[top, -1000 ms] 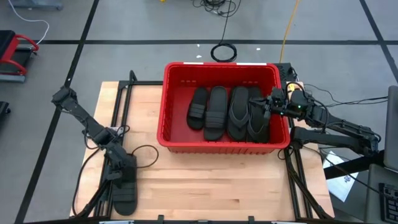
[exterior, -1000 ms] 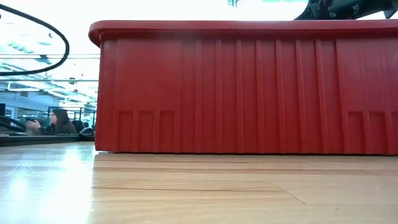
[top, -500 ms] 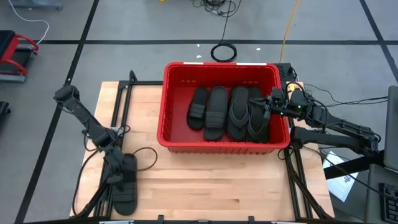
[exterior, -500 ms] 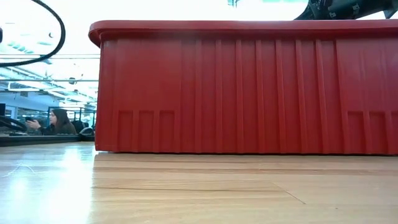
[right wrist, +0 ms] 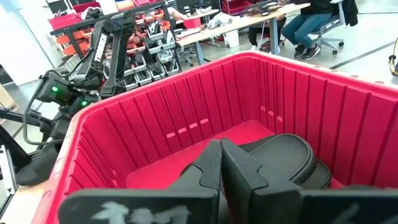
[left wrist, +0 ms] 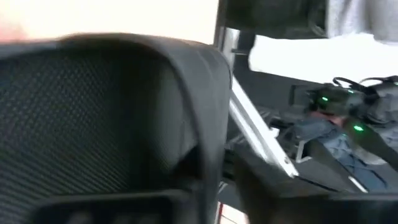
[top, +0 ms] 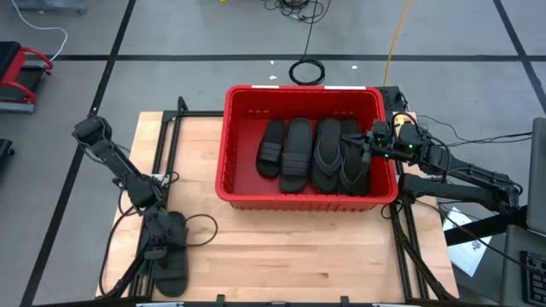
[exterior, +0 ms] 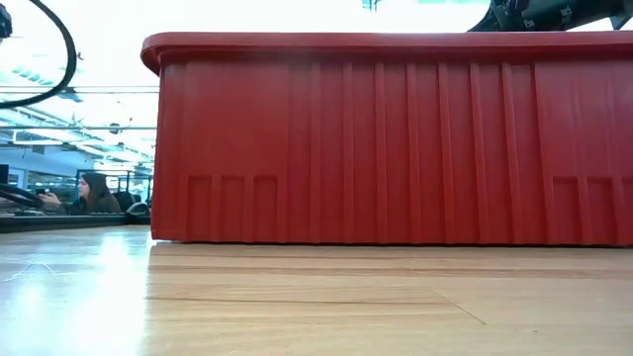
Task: Pick and place slides into bin
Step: Put the slide into the bin
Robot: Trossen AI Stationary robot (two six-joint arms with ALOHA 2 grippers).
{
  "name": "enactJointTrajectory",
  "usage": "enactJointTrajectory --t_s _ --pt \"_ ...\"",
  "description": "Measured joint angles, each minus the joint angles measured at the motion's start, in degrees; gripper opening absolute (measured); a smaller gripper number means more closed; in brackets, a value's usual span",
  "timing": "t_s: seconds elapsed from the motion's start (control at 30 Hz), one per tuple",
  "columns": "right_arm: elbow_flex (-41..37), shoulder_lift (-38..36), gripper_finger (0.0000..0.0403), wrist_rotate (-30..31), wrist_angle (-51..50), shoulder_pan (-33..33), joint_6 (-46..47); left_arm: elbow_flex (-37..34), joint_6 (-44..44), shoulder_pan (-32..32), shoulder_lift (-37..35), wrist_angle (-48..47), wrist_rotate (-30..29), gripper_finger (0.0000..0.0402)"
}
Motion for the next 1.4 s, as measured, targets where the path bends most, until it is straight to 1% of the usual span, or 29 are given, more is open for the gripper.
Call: enactJointTrajectory --t_s 0.03,0.07,0.1,0.2,0.3,0.37,0.5,0.6,0.67,0.8,0.87,0.97,1.03,1.13,1.2,1.27,1.33,1.4 --pt "0.00 0.00 0.0004 0.00 0.00 0.00 0.00 0.00 -0.22 -0.02 0.21 1.20 0.46 0.0045" --pt "0.00 0.02 0.0004 0.00 0.00 0.00 0.00 0.00 -0.31 -0.02 0.23 2.56 0.86 0.0024" --pt "0.00 0.02 0.0004 0.00 -0.01 0.00 0.00 0.00 -0.32 -0.02 0.18 3.79 0.98 0.0017" --pt "0.00 0.00 0.0004 0.00 -0.01 0.00 0.00 0.32 1.78 -0.04 0.23 6.13 -0.35 0.0015" --pt "0.00 0.02 0.0004 0.00 -0.02 0.00 0.00 4.14 6.48 0.00 0.19 4.85 -1.89 0.0006" --pt "0.00 0.01 0.0004 0.00 -0.01 -0.01 0.00 7.66 9.65 -0.02 0.15 1.07 -2.86 0.0006" --pt "0.00 0.02 0.0004 0.00 0.00 0.00 0.00 16.94 16.32 0.00 0.21 -11.56 -3.51 0.0004" --pt "0.00 0.00 0.0004 0.00 -0.02 0.00 0.00 26.78 23.50 0.03 0.47 -28.71 -3.57 0.0003" --pt "0.00 0.02 0.0004 0.00 -0.02 -0.01 -0.06 33.39 28.75 0.75 1.39 -40.08 -5.11 0.0003" --pt "0.00 0.02 0.0004 0.02 -0.01 0.00 -0.20 46.61 37.82 3.81 4.28 -58.11 -6.90 0.0003" --pt "0.00 0.00 0.0004 0.00 0.00 0.00 -0.20 53.05 41.96 5.95 6.35 -67.22 -8.76 0.0002" --pt "0.00 0.02 0.0004 0.00 -0.01 0.00 0.28 63.20 48.27 8.73 9.69 -80.04 -15.71 0.0002" --pt "0.00 0.02 0.0004 0.03 0.00 0.00 0.31 69.89 51.97 10.23 11.78 -87.40 -23.06 0.0002" --pt "0.00 0.02 0.0004 0.24 0.00 0.00 0.37 78.22 56.49 12.42 12.98 -92.01 -34.18 0.0002" --pt "0.00 0.02 0.0004 1.74 -0.02 0.00 0.32 82.29 60.90 13.77 12.75 -91.70 -43.34 0.0002" --pt "0.00 0.02 0.0004 3.58 0.00 -0.01 0.41 85.35 67.42 15.04 12.03 -89.03 -52.11 0.0002" --pt "0.00 0.02 0.0004 5.55 -0.01 -0.02 0.35 87.31 76.74 16.75 10.87 -82.72 -57.70 0.0002" --pt "0.00 0.02 0.0004 7.01 -0.02 -0.02 0.28 87.89 87.71 19.80 9.70 -73.31 -60.51 0.0002"
